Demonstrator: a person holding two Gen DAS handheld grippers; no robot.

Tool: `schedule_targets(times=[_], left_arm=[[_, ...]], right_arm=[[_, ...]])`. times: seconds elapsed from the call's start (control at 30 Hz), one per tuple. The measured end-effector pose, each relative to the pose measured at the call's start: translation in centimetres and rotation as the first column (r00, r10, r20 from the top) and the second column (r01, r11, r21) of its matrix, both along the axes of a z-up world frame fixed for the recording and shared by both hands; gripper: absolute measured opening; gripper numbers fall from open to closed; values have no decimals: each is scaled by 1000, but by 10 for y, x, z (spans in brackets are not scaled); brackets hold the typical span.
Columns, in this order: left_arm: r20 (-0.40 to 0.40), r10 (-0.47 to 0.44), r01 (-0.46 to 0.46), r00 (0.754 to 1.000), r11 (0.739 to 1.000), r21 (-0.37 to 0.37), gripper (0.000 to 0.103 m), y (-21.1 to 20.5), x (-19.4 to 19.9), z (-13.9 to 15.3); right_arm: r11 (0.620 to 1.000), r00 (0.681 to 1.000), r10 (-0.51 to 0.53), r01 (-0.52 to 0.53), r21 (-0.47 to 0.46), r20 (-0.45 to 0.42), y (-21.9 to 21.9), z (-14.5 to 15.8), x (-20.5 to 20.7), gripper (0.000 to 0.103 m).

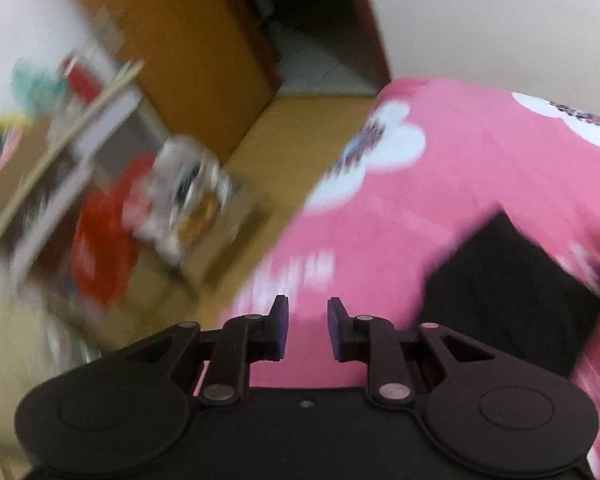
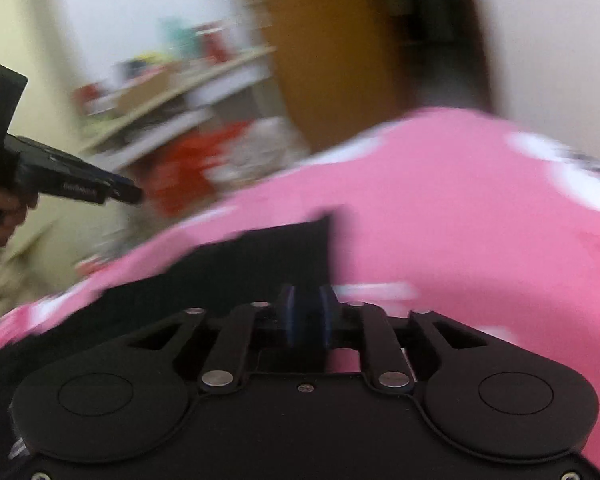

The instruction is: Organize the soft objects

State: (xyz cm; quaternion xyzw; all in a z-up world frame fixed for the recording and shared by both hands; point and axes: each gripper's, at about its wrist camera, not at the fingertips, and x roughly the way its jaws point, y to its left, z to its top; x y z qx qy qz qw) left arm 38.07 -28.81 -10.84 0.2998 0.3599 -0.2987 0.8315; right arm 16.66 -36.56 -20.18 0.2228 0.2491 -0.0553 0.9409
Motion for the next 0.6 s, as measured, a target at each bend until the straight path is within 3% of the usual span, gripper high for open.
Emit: schedule_targets(times=[0.03,0.13,0.27,0.3,0.4,0.47,0.6], left_arm=[[-16,25,-25,1000,1000,-8,20,14,-10,-1],[-120,182,-189,976,981,-52,20,101,-77,-6],[-210,357,-382,910,919,-94,20,183,-147,-14],[-237,416,-449,878,887,-109,20,206,-167,-18],[-264,469,-516,842,843,-148,21,236,-200,-20],[-251,491,-537,835,826,-173,21,250,-213,-23],[-300,495,-572,815,771,-280,22,255,-217,-40]], right_arm=[[998,998,59,-59,-15,-10,11,-1,8,26],[982,976,103,-131,-136,-193,43,-16,35,26],[999,981,-23,16,-38,-193,20,-8,18,28],[998,978,-56,49,-38,-200,16,-7,16,28],[987,960,-154,139,-76,-236,12,-4,11,28],[986,957,-153,130,-105,-247,20,-2,11,33],[991,980,13,-39,-130,-197,65,5,12,39]])
